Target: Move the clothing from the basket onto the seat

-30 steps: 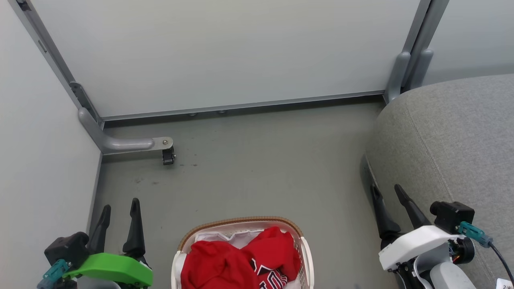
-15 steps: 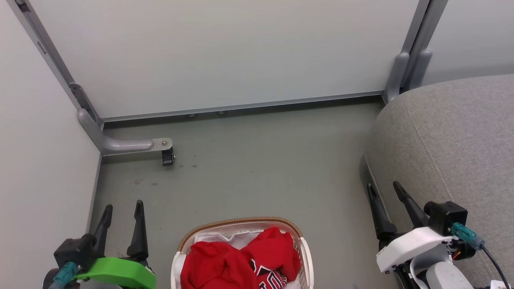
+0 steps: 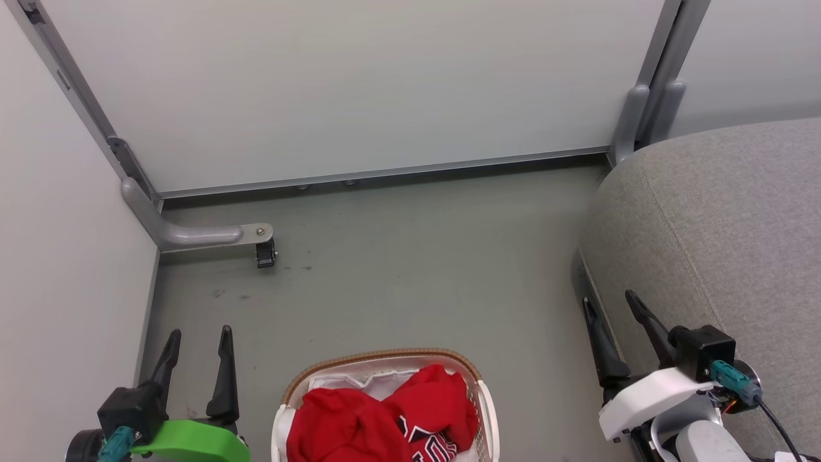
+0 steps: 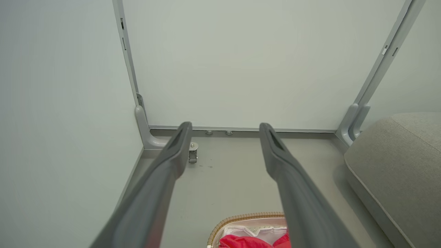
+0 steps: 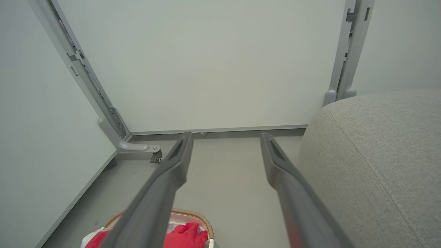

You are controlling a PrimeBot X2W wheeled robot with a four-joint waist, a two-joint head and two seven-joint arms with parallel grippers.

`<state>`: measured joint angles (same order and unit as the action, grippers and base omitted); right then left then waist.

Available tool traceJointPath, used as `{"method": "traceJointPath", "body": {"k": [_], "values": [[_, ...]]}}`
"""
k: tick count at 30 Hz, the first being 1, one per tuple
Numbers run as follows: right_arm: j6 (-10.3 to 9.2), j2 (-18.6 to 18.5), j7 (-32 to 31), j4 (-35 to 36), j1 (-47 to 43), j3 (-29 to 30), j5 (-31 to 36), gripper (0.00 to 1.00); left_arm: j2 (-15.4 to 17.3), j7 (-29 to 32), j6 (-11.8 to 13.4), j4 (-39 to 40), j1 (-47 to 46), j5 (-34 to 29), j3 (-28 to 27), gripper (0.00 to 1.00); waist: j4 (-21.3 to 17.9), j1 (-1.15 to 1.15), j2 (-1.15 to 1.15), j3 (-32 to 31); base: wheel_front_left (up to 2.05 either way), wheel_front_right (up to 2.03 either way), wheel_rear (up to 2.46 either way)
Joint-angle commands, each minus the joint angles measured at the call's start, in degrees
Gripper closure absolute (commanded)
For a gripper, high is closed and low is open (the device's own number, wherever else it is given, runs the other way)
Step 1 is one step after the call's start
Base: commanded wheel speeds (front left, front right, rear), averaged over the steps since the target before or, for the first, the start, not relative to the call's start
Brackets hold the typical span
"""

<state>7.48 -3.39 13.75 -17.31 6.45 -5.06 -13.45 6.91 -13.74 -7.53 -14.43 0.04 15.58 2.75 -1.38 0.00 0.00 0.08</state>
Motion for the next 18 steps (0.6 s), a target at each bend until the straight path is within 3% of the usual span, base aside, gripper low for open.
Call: {"method": "traceJointPath", "body": {"k": [1, 18], "values": [[0.02, -0.13, 0.47, -0.23, 0.42, -0.08, 1.34, 0.0, 0.5, -0.55, 0.07, 0.3, 0.7, -1.39, 0.03, 0.0, -0.07, 0.0, 0.0, 0.01, 0.0, 0.0, 0.0], [0.01, 0.11, 1.53, -2.08, 0.51, 0.33, 5.54, 0.0, -0.19, -1.5, 0.08, -1.37, 1.51, -4.32, -0.03, 0.0, -0.31, 0.0, 0.0, 0.71, 0.0, 0.0, 0.0]]}}
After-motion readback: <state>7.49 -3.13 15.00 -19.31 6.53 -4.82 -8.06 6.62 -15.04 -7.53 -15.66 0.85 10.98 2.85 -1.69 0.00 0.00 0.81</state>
